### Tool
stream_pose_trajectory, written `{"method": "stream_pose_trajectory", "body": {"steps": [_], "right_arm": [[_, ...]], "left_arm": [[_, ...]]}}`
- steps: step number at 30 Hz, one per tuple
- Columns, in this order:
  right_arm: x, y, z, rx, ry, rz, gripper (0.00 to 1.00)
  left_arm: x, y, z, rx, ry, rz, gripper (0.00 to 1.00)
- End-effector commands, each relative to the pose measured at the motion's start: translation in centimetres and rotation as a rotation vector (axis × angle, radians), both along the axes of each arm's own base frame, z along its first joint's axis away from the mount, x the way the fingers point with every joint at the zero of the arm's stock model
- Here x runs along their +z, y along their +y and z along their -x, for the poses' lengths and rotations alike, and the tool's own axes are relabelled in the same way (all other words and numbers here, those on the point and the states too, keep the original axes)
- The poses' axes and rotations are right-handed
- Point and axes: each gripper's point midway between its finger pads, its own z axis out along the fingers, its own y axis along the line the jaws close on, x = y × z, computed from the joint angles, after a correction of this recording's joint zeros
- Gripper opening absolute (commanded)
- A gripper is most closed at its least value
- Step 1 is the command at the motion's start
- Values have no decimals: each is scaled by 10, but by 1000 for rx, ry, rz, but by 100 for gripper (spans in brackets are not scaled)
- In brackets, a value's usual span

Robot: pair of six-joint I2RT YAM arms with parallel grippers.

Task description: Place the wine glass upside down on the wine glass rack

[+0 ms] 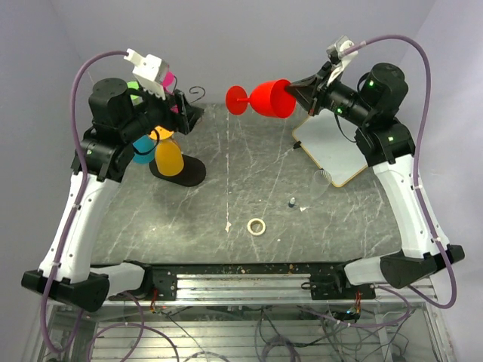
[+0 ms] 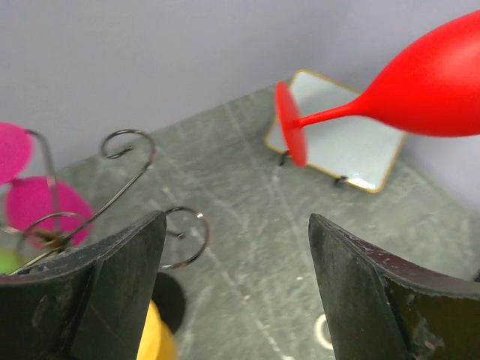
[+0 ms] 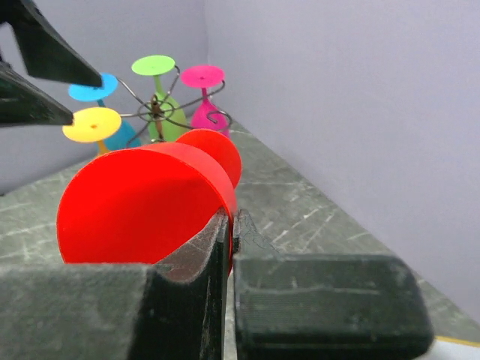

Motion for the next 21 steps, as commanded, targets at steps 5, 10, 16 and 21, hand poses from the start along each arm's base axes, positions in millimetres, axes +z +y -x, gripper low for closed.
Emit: {"method": "stream_pose_trajectory", "body": {"steps": [5, 10, 16, 21], "right_arm": [[26, 16, 9, 107, 48, -115, 0], [28, 20, 11, 134, 56, -123, 0], [26, 22, 10, 141, 61, -121, 0], [24, 23, 8, 144, 63, -116, 0]], "left_arm": [[26, -54, 1, -237, 131, 369, 81], [8, -68, -11, -264, 222, 413, 71], [-3, -79, -14, -294, 270, 426, 58], [-13, -84, -17, -306, 305, 415, 46]]}}
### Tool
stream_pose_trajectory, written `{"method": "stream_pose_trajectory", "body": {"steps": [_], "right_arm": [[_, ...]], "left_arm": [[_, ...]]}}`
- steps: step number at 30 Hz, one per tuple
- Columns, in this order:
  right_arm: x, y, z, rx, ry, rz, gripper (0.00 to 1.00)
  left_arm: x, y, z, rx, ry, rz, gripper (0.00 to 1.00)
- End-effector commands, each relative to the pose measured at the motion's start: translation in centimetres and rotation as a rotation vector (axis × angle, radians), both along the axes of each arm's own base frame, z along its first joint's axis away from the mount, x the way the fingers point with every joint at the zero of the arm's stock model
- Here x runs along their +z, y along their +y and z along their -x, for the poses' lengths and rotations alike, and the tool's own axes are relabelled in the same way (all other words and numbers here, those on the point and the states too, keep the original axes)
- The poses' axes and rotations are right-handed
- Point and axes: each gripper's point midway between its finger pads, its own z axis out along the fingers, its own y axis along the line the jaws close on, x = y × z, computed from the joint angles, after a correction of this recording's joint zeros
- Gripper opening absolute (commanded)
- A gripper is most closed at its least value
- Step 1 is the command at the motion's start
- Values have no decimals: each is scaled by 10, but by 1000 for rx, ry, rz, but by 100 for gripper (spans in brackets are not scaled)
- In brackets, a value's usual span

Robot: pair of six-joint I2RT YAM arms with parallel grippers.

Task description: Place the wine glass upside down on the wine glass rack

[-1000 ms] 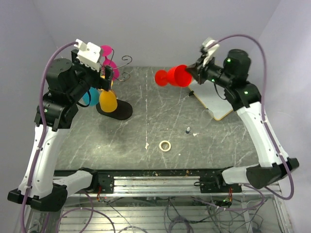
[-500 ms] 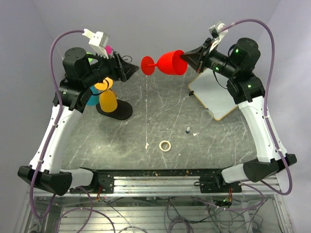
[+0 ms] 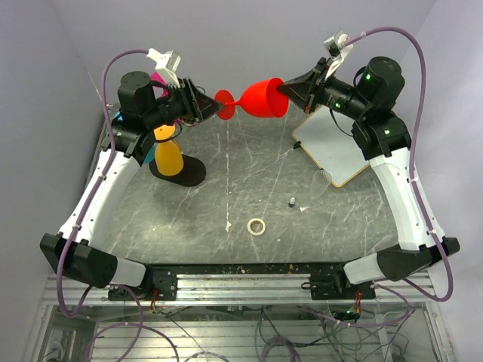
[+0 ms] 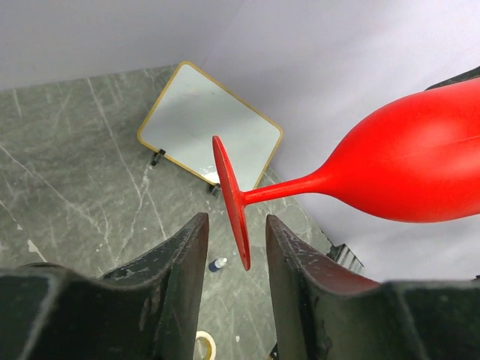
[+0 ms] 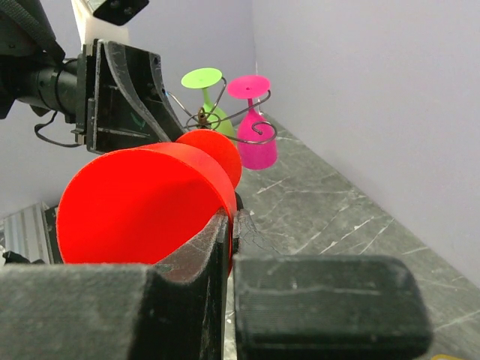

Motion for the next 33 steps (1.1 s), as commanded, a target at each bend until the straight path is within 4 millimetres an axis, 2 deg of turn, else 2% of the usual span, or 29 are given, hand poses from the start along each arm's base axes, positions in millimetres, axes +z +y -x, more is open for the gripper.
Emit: {"method": "stream_pose_trajectory", "body": {"steps": [1, 4, 8, 9, 11, 13, 17, 20, 23, 25, 28, 33], "right_arm": [[16, 1, 0, 13, -45, -21, 0], [12, 2, -3, 11, -38, -15, 0], [8, 3, -5, 15, -35, -9, 0], [7, 3, -6, 14, -35, -7, 0], [3, 3, -7, 13, -36, 1, 0], [0, 3, -7, 15, -40, 14, 7], [-4, 1, -4, 15, -65, 47, 29], [-5, -6, -6, -23, -84, 79, 53], [-7, -15, -6, -68, -106, 118, 65], [-6, -20, -5, -94, -132, 148, 77], [-7, -28, -1, -119, -158, 189, 84], [-11, -41, 8, -154, -200, 265, 85]], "left_arm": [[10, -10, 7, -62, -20, 28, 43], [9, -13, 6, -77, -11, 34, 33], [10, -13, 6, -79, -13, 33, 9], [10, -13, 6, -74, -17, 31, 7], [12, -11, 6, -61, -31, 25, 7], [13, -8, 6, -49, -39, 18, 7], [12, -3, 5, -13, -47, -1, 7], [18, 5, 6, 12, -74, -8, 7], [28, 16, 5, 46, -120, -31, 7], [33, 24, 3, 75, -151, -56, 7], [37, 34, 0, 125, -184, -101, 7], [50, 51, -4, 200, -260, -155, 7]]}}
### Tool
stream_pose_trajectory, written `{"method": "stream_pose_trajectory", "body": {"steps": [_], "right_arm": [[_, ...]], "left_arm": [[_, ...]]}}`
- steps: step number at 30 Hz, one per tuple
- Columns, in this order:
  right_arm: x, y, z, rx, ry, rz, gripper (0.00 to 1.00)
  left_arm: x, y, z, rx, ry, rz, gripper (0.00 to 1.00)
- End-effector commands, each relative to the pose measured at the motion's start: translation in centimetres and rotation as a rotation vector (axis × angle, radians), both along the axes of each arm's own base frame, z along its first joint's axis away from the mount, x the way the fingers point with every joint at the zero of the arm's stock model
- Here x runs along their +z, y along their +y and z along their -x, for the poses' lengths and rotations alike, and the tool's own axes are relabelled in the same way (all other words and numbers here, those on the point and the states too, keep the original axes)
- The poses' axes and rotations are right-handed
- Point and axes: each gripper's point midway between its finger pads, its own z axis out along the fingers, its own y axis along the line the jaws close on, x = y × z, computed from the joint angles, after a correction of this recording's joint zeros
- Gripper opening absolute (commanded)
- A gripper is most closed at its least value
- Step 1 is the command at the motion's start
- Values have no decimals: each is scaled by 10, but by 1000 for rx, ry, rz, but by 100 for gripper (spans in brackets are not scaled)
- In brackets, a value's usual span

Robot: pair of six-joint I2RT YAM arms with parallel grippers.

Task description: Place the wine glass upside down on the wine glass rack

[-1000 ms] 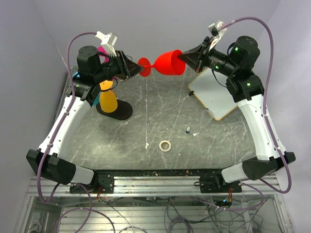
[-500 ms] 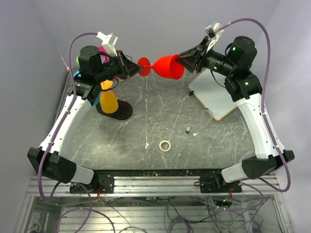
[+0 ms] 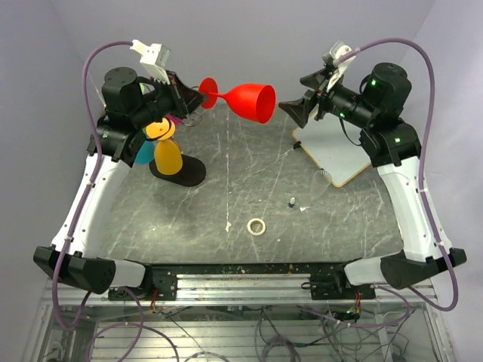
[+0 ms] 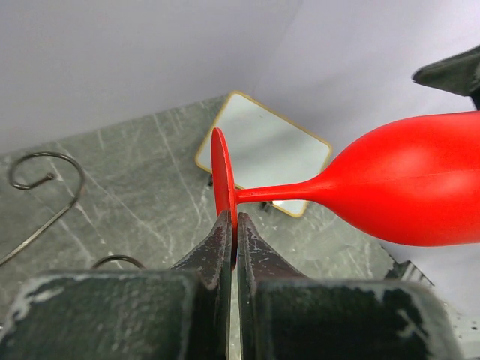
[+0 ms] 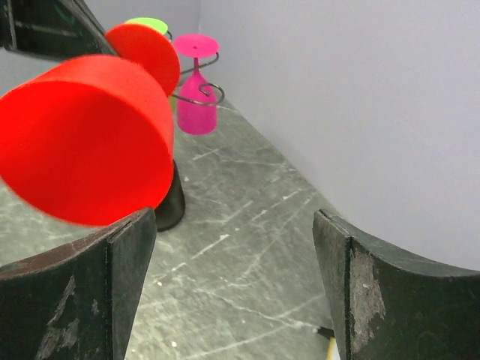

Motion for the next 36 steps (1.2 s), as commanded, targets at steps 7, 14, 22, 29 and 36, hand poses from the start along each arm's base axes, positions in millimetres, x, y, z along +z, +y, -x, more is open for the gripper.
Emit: {"method": "stream_pose_trajectory", "body": {"steps": [7, 14, 22, 29, 36], "right_arm": [[-40, -39, 17, -99, -94, 256, 86], [-127, -46, 19, -87, -28, 361, 86], [-194, -60, 10, -123, 71, 342, 86], [-216, -83, -3, -163, 162, 282, 86], [-218, -91, 1, -177, 157, 269, 86]], "left_arm": [[49, 42, -7, 181, -269, -210, 7], [56, 37, -12, 255, -373, -443, 7], [31, 26, -14, 312, -484, -800, 7], [14, 17, -23, 347, -584, -1075, 7], [-25, 5, -35, 288, -576, -1272, 7]]}}
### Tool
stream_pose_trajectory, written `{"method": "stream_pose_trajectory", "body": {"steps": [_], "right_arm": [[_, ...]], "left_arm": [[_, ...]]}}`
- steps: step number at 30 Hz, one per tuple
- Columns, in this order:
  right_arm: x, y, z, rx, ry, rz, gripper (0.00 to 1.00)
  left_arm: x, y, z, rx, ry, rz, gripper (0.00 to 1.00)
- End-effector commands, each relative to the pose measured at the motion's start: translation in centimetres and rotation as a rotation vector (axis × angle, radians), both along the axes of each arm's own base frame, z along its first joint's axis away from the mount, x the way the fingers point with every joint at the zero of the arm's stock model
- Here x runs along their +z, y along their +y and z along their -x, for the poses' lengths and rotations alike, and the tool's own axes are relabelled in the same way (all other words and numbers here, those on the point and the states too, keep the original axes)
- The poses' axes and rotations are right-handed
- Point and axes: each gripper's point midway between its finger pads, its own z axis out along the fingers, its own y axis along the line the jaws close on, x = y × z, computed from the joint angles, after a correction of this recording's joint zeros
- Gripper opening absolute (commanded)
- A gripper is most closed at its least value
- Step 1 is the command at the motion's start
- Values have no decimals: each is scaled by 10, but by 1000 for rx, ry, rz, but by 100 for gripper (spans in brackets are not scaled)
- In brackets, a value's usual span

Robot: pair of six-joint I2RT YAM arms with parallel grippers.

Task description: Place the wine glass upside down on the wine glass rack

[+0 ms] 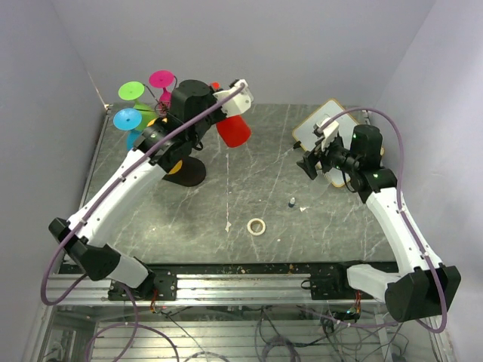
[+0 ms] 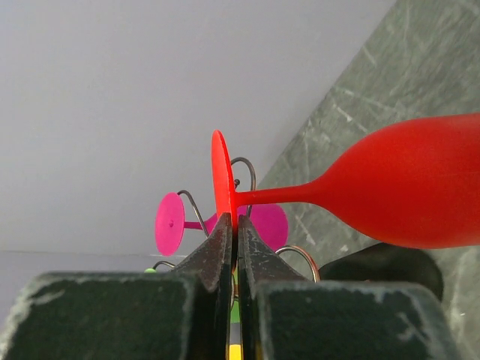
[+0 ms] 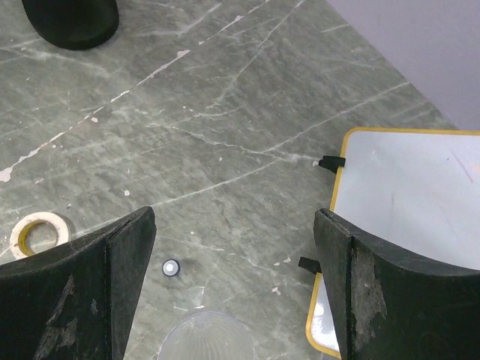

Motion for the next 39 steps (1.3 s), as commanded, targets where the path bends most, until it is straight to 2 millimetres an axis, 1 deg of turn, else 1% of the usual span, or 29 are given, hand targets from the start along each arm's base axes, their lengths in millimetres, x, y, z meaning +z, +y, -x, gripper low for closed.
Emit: {"method": "stream_pose_trajectory", "body": {"steps": [1, 4, 9, 19, 26, 39], "right_arm": [[11, -1, 2, 5, -42, -32, 86], [9, -2, 3, 7, -37, -32, 86], [9, -1, 3, 12, -38, -33, 86], [7, 0, 5, 24, -33, -34, 86], [6, 1, 6, 28, -28, -33, 86], [5, 0, 6, 28, -18, -37, 86]], "left_arm": [[-4, 5, -10, 63, -52, -130, 7], [-12, 7, -14, 80, -48, -167, 7], [-22, 12, -13, 93, -31, -218, 7], [-34, 27, -13, 140, -17, -291, 7], [-38, 35, -15, 177, 18, -292, 7], [-36, 58, -9, 210, 32, -292, 7]]}}
